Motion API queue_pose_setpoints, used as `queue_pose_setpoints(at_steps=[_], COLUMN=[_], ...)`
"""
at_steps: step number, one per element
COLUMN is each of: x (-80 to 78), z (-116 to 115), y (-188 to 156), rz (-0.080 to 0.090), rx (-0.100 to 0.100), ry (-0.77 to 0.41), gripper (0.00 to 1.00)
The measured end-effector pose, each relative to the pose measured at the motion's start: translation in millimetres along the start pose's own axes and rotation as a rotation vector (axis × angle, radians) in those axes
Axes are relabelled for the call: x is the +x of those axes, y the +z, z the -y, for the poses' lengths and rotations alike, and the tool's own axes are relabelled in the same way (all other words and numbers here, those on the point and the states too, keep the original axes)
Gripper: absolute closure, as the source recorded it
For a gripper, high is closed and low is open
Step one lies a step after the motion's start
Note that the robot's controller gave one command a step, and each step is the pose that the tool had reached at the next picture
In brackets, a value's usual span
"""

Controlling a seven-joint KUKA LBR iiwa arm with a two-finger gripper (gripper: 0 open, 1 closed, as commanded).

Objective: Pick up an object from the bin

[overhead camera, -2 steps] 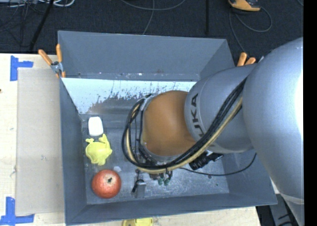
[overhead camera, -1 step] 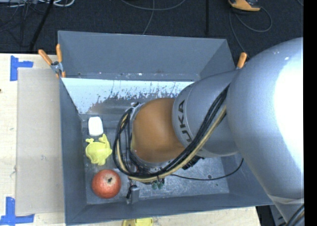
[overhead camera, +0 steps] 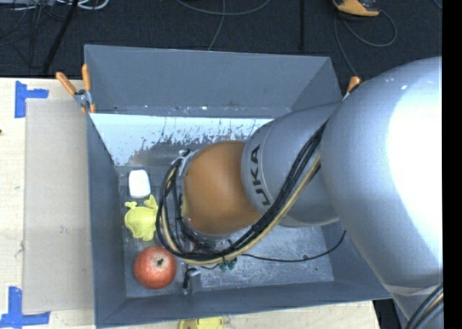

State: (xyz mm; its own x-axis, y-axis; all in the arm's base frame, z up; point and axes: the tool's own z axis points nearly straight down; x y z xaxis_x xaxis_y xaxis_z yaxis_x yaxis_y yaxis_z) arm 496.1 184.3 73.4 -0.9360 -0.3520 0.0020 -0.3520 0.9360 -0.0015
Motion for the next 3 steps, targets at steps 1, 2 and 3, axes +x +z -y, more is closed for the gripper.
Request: queue_pose_setpoints(at_steps=[1,2,3], x=[-23.3,-30.5,-30.5], z=[-18.3,-36.1,-36.0], y=[3.1,3.9,3.9], rz=[0.003,0.001,0.002], rx=[-0.002,-0.002,-0.002], ry=[-0.200,-0.238,-0.237], gripper=[0.00,1.00,1.00])
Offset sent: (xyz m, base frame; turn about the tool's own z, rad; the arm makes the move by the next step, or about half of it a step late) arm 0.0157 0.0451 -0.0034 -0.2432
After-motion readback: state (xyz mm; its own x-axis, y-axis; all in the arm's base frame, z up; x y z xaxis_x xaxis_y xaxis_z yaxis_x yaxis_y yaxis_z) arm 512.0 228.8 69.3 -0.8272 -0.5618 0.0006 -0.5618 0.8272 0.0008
